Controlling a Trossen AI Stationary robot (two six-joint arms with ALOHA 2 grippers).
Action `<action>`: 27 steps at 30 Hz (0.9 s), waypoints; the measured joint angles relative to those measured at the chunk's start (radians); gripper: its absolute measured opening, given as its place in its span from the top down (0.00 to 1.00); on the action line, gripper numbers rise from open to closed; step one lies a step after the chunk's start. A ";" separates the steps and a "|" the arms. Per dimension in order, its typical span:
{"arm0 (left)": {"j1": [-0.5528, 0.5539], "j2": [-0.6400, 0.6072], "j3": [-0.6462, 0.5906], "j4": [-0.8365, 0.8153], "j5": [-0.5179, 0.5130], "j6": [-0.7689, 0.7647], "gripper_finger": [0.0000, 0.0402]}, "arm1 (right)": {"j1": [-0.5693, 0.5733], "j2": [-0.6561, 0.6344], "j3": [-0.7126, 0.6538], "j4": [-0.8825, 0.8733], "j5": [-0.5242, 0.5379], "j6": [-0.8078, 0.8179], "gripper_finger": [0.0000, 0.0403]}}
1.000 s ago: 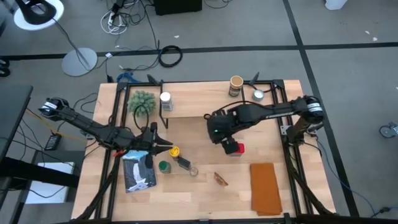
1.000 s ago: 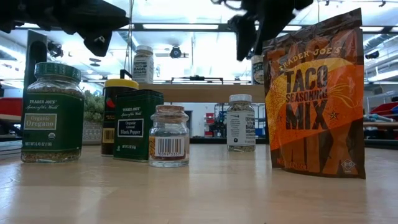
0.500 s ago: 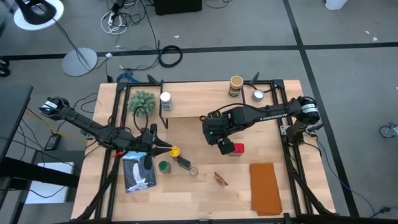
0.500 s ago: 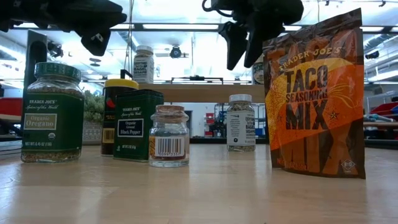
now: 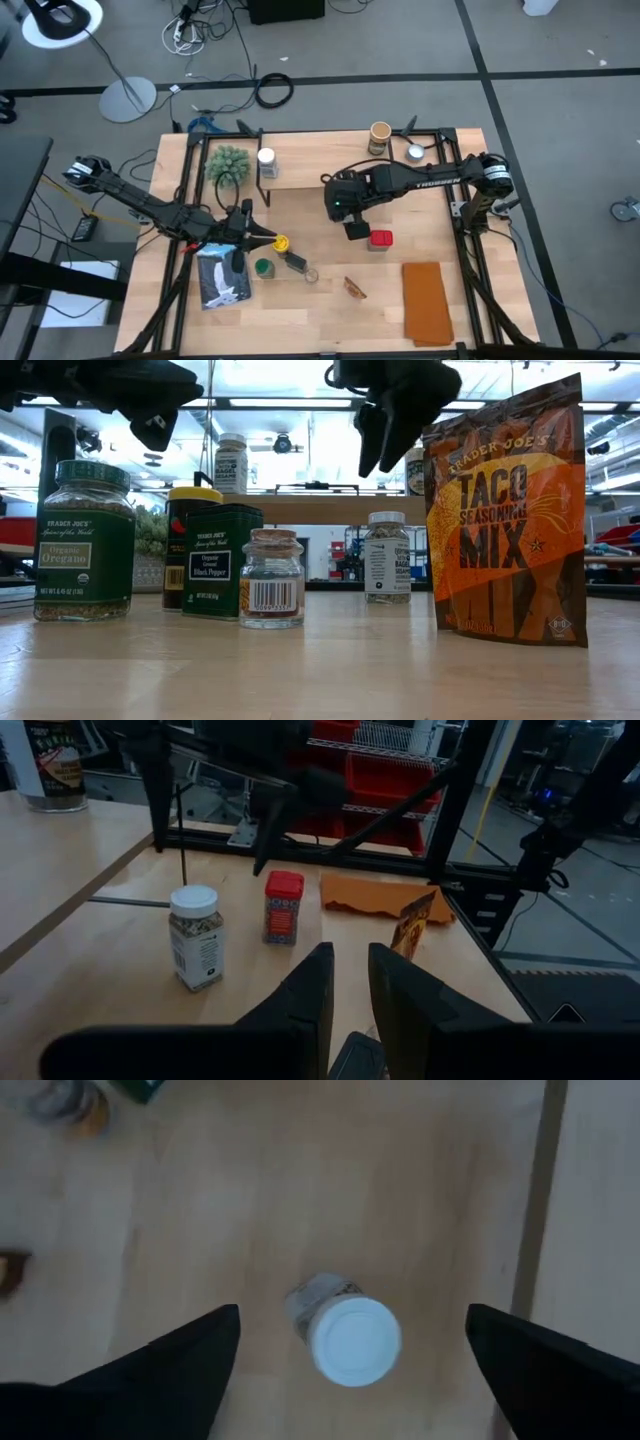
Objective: Shelf spices
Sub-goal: Put the white seasoning bottle on the shelf aligned with the other white seasoning bottle
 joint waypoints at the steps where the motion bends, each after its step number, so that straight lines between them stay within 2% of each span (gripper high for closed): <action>1: 0.000 0.000 0.000 0.000 0.000 0.001 0.83 | 0.000 0.000 0.000 0.000 -0.001 0.020 0.06; 7: 0.000 0.000 0.000 0.000 0.000 0.003 0.83 | 0.000 0.000 0.000 -0.001 -0.057 -0.043 0.09; 15: 0.000 0.000 0.000 -0.002 0.000 0.003 0.83 | -0.003 0.074 0.000 -0.025 -0.112 -0.294 0.09; 21: 0.000 0.000 0.000 -0.004 0.000 0.000 0.83 | -0.016 0.140 0.000 -0.045 -0.052 -0.375 0.11; 27: 0.000 0.000 0.000 -0.024 0.000 0.000 0.83 | -0.044 0.145 0.000 -0.046 -0.053 -0.387 0.14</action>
